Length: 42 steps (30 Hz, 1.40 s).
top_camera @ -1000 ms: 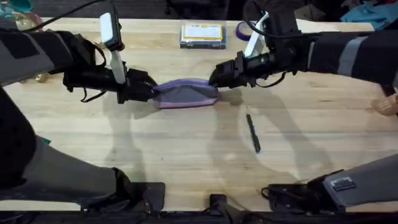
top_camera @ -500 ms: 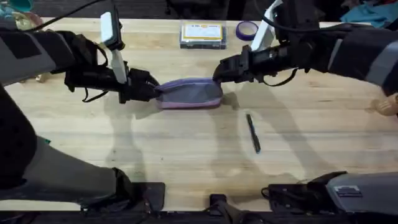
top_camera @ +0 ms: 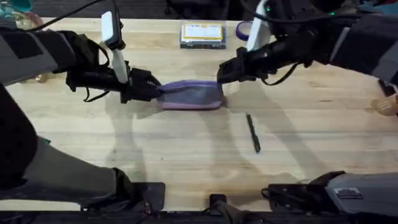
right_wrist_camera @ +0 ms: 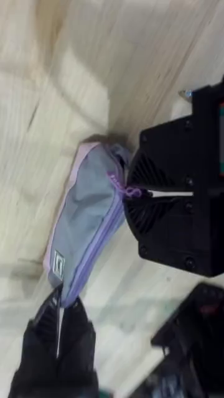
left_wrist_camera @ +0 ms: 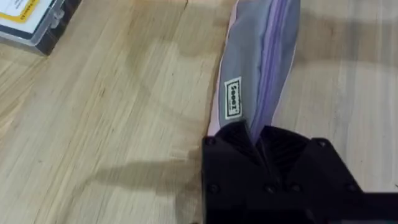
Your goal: Unzip the bag, pick up the pens from the table one at a time and place them inside, then zip the bag closed.
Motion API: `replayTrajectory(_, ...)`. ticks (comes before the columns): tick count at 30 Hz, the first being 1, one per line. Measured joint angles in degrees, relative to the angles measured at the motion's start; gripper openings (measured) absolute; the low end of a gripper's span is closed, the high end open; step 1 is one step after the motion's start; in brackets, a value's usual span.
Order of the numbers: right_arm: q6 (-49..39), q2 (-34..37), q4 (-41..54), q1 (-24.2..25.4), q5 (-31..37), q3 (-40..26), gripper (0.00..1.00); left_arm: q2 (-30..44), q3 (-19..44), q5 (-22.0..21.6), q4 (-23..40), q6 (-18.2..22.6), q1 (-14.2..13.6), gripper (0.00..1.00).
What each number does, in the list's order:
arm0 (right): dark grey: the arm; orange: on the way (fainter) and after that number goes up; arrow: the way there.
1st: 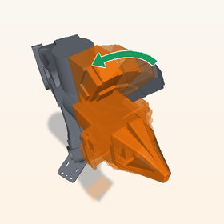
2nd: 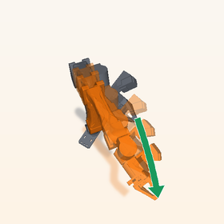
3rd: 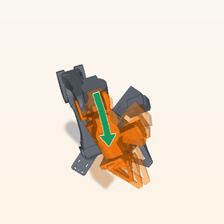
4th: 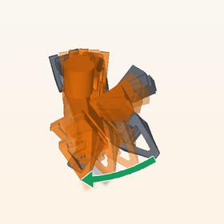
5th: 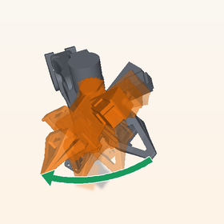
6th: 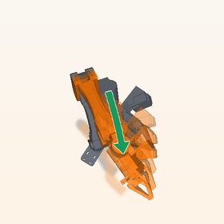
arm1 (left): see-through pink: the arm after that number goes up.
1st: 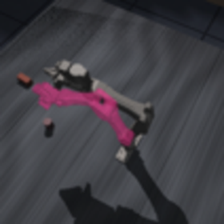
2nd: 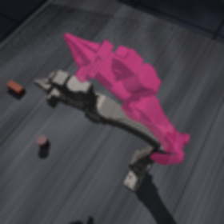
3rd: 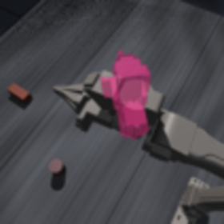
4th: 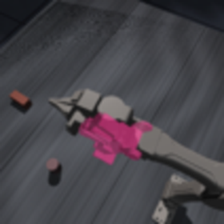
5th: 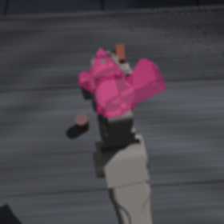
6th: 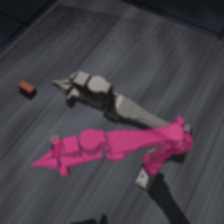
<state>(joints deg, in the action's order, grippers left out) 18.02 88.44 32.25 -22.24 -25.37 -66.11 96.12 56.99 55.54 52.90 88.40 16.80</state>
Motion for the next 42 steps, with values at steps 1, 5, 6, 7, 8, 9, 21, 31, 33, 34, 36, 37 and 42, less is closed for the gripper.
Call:
replayTrajectory(1,-0.2,0.0,0.0,-0.9,1.7,-0.3,0.034,0.0,0.0,-0.2,0.0,0.0,0.0,0.042)
replayTrajectory(5,-0.8,-0.3,0.1,-5.1,9.1,-0.7,0.030,0.0,0.0,-0.7,-0.2,0.0,0.3,0.042)
replayTrajectory(6,-1.0,-0.5,0.1,-6.2,11.0,-0.8,0.030,0.0,0.0,-0.8,-0.2,0.0,0.4,0.042)
replayTrajectory(7,-1.2,-0.8,0.1,-7.4,12.9,-0.8,0.030,0.0,0.0,-0.8,-0.2,0.0,0.4,0.042)
replayTrajectory(8,-1.3,-1.0,0.0,-8.4,14.5,-0.9,0.031,0.0,0.0,-1.0,-0.2,0.0,0.4,0.042)
replayTrajectory(9,-1.4,-1.1,0.0,-9.4,16.1,-0.9,0.031,0.0,0.0,-1.0,-0.2,0.0,0.5,0.042)
replayTrajectory(21,-1.8,-1.2,-3.9,-17.9,25.9,-1.2,0.031,0.0,0.0,-1.4,-0.3,0.0,0.9,0.042)
replayTrajectory(31,-1.8,-0.3,-8.0,-18.5,27.1,-1.2,0.031,0.0,0.0,-1.8,-0.4,0.0,1.4,0.042)
replayTrajectory(33,-1.8,0.5,-9.0,-18.9,27.7,-1.2,0.031,0.0,0.0,-1.8,-0.4,0.0,1.4,0.042)
replayTrajectory(34,-1.9,0.5,-8.7,-19.1,28.2,-1.2,0.031,0.0,0.0,-1.7,-0.4,0.0,1.4,0.042)
replayTrajectory(36,-2.0,0.6,-7.8,-19.4,29.2,-1.2,0.031,0.0,0.0,-1.6,-0.1,0.0,1.3,0.042)
replayTrajectory(37,-2.0,0.6,-7.6,-19.5,29.6,-1.2,0.031,0.0,0.0,-1.6,-0.1,0.0,1.3,0.042)
replayTrajectory(42,-2.0,1.7,-9.0,-19.6,30.5,-1.4,0.031,0.0,0.0,-1.6,0.0,0.0,1.3,0.042)
